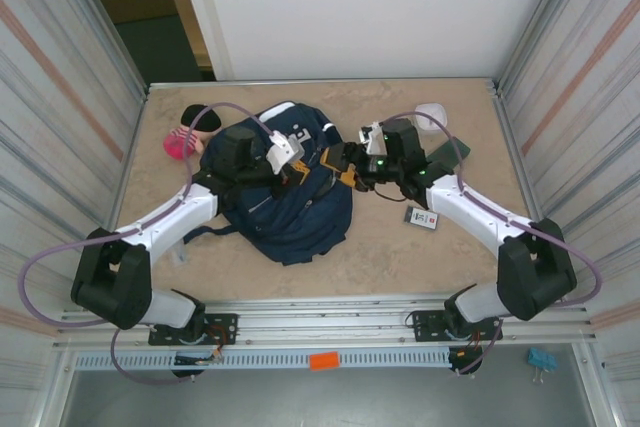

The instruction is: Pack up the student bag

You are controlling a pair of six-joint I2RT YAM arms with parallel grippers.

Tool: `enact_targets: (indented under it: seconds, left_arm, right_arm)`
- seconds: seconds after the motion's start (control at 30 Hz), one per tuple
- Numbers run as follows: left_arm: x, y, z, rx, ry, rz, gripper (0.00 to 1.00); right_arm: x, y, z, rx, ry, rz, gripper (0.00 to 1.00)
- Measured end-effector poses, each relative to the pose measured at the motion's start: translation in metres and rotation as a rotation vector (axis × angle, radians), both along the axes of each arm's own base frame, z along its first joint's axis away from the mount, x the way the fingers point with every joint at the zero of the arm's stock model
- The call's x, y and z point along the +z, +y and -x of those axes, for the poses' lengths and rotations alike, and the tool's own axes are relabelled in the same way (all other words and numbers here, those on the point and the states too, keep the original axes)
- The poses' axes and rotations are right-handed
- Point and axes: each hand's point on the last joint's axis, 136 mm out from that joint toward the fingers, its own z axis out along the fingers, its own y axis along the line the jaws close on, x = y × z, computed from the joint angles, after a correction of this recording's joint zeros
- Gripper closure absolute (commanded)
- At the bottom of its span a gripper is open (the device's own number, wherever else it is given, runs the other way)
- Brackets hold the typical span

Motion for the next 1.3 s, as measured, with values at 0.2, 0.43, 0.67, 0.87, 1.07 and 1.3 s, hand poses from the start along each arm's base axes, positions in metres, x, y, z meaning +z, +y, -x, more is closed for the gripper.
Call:
enact_targets:
  seconds: [0.2, 0.43, 0.67, 0.87, 1.07, 1.3]
  left_arm:
    - [-0.001, -0.001, 0.009, -0.057, -0.019, 0.001, 1.0]
    - [-0.003, 0.009, 0.015, -0.025, -0.026, -0.037, 0.83]
    - [0.031, 0.025, 0.013, 0.142, -0.011, 0.02, 0.6]
    - [0.059, 0.037, 0.033, 0.286, 0.081, 0.134, 0.55]
    - [0.048, 0.033, 0.073, 0.362, 0.235, 0.162, 0.52]
    - [0.006, 0.056, 0.096, 0.549, 0.444, 0.187, 0.48]
  right_arm:
    - [-0.021, 0.024, -0.01, -0.037, 0.084, -0.034, 0.36]
    - [-0.019, 0.04, -0.018, -0.066, 0.104, -0.088, 0.9]
    - [-0.023, 0.038, -0.023, -0.121, 0.095, -0.078, 1.0]
    - [-0.025, 0.034, -0.02, -0.168, 0.07, -0.054, 1.0]
    - [-0.017, 0.038, -0.014, -0.206, 0.024, -0.033, 1.0]
    - [-0.017, 0.041, -0.004, -0.259, -0.031, 0.0, 1.0]
